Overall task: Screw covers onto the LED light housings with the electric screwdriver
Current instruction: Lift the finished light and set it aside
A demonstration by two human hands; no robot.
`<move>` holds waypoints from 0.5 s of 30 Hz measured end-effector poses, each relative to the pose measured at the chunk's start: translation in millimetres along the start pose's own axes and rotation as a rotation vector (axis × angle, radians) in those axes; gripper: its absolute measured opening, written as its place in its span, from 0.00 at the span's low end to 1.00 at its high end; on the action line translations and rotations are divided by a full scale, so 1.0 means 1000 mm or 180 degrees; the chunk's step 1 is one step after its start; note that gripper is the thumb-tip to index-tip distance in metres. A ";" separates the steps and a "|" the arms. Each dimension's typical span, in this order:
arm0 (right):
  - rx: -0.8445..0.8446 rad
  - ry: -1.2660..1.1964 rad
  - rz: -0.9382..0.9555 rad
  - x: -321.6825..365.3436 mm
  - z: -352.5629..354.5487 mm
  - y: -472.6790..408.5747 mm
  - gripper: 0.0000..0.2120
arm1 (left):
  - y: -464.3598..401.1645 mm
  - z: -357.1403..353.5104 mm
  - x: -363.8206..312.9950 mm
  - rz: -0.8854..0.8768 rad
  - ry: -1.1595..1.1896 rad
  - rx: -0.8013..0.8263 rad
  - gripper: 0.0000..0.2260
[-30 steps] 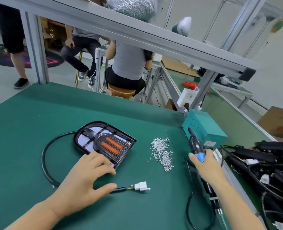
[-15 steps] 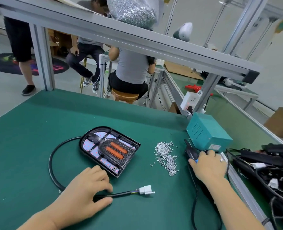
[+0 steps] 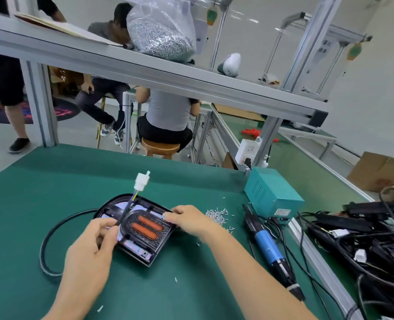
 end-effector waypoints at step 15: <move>-0.1086 -0.2176 0.0096 0.015 0.004 0.064 0.10 | -0.006 -0.049 -0.044 -0.0352 0.0639 -0.0593 0.20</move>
Point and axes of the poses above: each hand's wrist, its own y-axis away from the middle knuckle, its own z-axis out of the back of the hand, x = y × z, the point moved 4 cm from there along -y, towards the middle knuckle, and after that the axes turned 12 degrees about z, right-handed, at the moved point
